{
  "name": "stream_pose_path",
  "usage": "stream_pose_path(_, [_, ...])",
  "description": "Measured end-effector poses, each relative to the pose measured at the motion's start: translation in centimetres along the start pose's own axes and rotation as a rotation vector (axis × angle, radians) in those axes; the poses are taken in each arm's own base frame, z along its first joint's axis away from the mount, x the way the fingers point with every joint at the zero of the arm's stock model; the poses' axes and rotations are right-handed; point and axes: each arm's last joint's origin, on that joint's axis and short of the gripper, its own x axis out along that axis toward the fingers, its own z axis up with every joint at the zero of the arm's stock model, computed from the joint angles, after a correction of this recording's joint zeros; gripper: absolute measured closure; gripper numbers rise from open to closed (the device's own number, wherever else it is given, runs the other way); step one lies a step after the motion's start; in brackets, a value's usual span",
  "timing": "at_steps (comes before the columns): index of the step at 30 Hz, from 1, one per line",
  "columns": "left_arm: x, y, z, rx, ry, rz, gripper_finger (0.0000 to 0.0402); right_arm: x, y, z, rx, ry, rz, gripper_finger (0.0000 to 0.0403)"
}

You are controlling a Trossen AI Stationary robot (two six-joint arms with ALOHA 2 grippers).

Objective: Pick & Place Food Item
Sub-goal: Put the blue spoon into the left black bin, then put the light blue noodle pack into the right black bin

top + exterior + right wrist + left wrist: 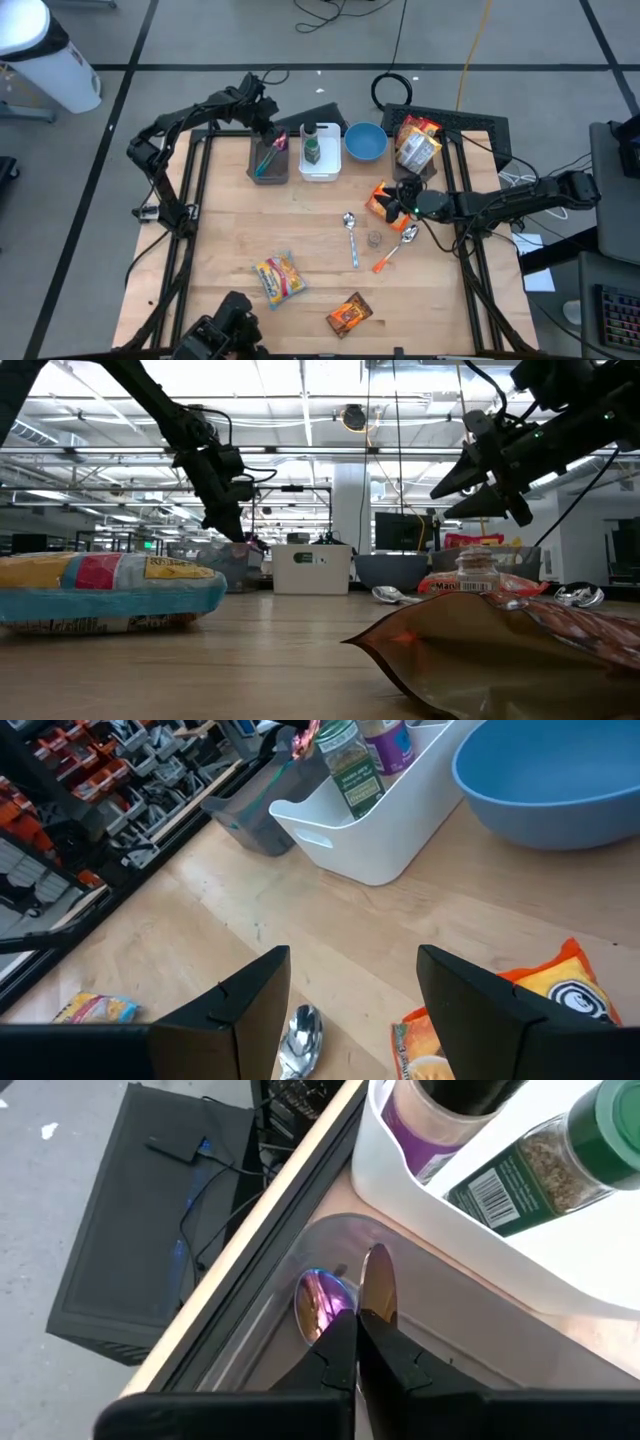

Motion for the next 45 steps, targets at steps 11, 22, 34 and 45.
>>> stream_pose_path(11, [2.2, -0.1, -0.3, -0.012, 0.035, -0.026, 0.0392, 0.1, -0.2, 0.2, 0.01, -0.004, -0.009, 0.019])
stream_pose_path(22, [3.7, 0.5, -0.9, -0.041, 0.096, 0.035, 0.0385, 0.2, -0.2, 0.2, 0.018, 0.009, 0.003, 0.019])
stream_pose_path(34, [3.1, 0.8, 0.3, -0.034, 0.038, 0.055, 0.0348, 0.2, -0.2, 0.2, 0.018, 0.009, 0.002, 0.019])
stream_pose_path(45, [2.0, 1.0, 2.1, -0.03, -0.025, 0.053, 0.0257, 0.2, -0.3, 0.1, 0.012, 0.017, -0.006, 0.019])
